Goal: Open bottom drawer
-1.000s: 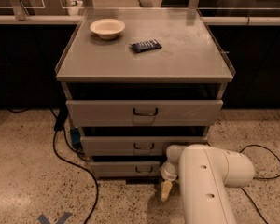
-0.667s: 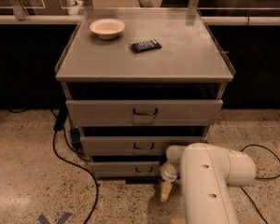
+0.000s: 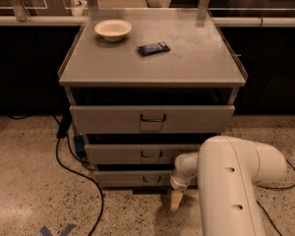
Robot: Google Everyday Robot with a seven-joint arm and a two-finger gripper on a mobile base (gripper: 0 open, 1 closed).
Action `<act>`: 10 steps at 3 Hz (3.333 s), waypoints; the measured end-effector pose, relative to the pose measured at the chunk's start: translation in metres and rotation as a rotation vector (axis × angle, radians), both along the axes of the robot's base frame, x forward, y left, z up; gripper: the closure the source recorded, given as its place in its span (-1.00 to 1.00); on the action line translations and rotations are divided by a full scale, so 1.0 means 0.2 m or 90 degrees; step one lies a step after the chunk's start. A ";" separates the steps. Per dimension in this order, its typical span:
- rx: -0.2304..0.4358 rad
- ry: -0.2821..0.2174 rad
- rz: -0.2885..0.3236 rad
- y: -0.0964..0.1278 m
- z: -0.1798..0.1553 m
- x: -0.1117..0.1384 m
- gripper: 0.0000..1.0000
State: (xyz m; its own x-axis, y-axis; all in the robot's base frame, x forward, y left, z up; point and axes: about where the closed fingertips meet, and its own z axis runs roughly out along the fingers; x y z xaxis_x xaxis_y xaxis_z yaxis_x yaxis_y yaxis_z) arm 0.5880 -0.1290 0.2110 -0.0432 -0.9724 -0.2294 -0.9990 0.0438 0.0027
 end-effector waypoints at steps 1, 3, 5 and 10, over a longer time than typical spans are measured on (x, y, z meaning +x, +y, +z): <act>-0.044 -0.023 0.025 -0.01 -0.03 -0.10 -1.00; -0.073 -0.098 0.042 0.01 -0.18 0.00 -1.00; -0.022 -0.140 0.016 -0.08 -0.13 0.01 -1.00; -0.012 -0.215 0.003 -0.18 -0.11 0.18 -1.00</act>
Offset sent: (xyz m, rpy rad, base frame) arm 0.0407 0.0154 -0.0886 -0.1827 -0.2996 0.1008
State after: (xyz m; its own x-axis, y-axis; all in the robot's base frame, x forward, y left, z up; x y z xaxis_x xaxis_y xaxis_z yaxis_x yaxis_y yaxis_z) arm 0.6239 -0.1651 0.1893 0.0372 -0.9765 -0.2125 -0.9438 0.0356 -0.3287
